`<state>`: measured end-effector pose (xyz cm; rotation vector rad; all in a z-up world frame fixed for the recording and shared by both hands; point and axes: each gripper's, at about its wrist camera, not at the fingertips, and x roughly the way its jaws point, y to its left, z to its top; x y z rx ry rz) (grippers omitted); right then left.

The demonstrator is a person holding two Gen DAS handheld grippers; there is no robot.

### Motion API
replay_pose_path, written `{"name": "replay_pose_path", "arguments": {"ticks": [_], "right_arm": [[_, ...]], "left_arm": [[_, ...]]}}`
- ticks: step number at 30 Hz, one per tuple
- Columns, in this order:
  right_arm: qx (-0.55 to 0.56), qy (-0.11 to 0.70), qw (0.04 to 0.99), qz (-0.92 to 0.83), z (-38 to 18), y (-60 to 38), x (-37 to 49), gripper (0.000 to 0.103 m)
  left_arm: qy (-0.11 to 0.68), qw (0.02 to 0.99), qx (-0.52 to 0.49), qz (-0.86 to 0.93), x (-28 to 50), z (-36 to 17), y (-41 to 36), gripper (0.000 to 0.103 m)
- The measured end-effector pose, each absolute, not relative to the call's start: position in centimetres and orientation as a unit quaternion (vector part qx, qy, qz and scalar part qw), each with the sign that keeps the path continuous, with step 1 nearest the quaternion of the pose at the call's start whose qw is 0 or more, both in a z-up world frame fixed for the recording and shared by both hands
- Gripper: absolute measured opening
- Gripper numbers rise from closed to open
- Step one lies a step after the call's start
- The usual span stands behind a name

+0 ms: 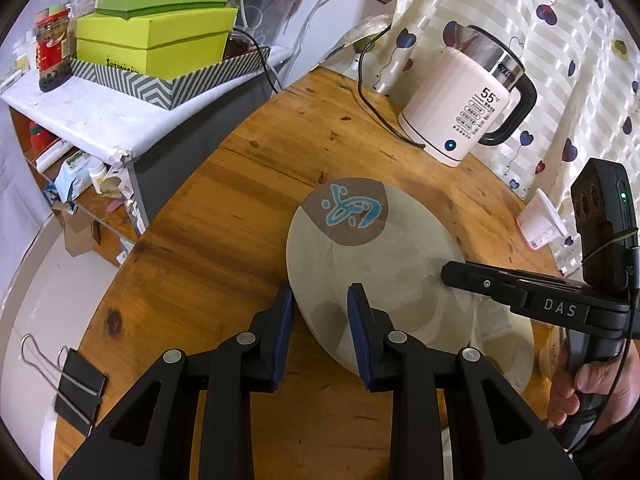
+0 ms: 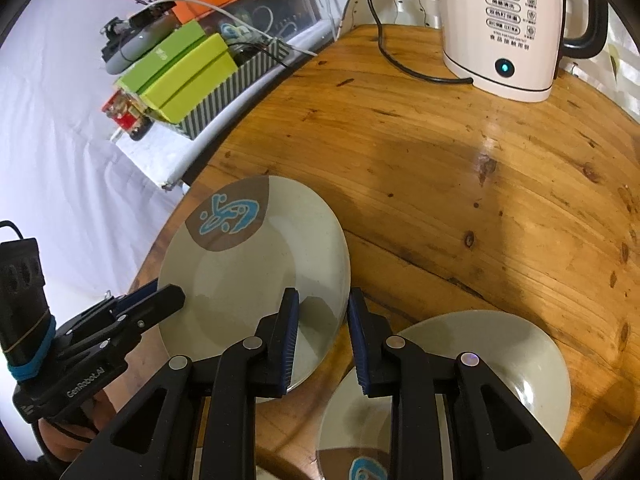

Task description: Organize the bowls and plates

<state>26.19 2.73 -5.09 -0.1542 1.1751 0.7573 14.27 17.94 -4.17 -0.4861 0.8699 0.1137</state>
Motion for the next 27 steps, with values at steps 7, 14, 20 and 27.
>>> {"name": "replay_pose_path", "arguments": {"ticks": [7, 14, 20, 27], "right_arm": [[-0.071, 0.533, 0.767, 0.351, -3.3, 1.9, 24.1, 0.024], [-0.067, 0.527, 0.772, 0.348, -1.7, -0.2, 20.9, 0.024], [-0.067, 0.519, 0.781, 0.34, -0.6, -2.4, 17.3, 0.024], [-0.06, 0.521, 0.786, 0.326, -0.5, -5.2, 13.0, 0.024]], "left_arm": [[0.412, 0.881, -0.227, 0.052, 12.5, -2.6, 17.1, 0.029], [0.409, 0.885, -0.219, 0.042, 9.9, -1.3, 15.3, 0.029], [0.408, 0.889, -0.208, 0.029, 7.1, -0.4, 13.2, 0.029], [0.413, 0.888, -0.2, 0.014, 4.0, -0.2, 10.8, 0.029]]}}
